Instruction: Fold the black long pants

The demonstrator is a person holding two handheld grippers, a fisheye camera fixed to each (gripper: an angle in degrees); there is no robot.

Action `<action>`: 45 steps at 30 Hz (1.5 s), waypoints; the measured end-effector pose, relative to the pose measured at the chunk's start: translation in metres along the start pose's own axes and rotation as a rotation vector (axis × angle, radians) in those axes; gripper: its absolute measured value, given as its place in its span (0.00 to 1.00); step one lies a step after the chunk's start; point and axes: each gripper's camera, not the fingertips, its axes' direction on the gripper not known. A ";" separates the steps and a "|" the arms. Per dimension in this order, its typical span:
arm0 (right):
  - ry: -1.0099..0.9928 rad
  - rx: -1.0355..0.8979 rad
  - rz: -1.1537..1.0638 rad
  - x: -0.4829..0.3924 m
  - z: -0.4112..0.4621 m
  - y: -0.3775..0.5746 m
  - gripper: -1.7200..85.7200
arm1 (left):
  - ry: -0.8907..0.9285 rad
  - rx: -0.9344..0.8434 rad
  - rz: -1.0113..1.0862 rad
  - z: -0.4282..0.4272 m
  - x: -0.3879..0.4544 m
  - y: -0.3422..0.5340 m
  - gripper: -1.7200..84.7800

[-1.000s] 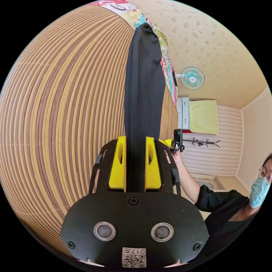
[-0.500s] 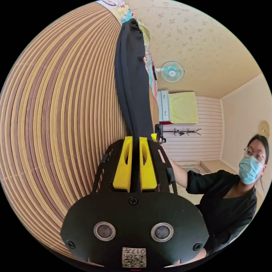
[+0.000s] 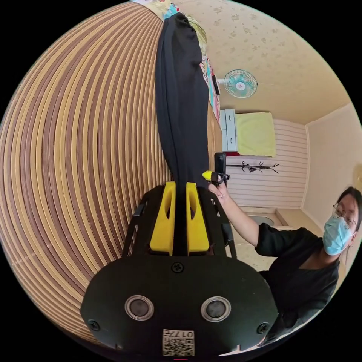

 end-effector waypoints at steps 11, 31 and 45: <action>0.069 0.067 -0.516 -0.262 0.022 0.109 0.04 | 0.066 0.237 0.507 -0.016 0.223 0.138 0.07; 0.388 0.218 -0.914 -0.588 0.094 0.153 0.04 | -0.167 0.365 0.777 0.012 0.545 0.173 0.07; 0.913 -0.041 -0.379 -0.291 0.226 0.003 0.04 | -0.527 0.075 0.383 0.141 0.304 0.026 0.07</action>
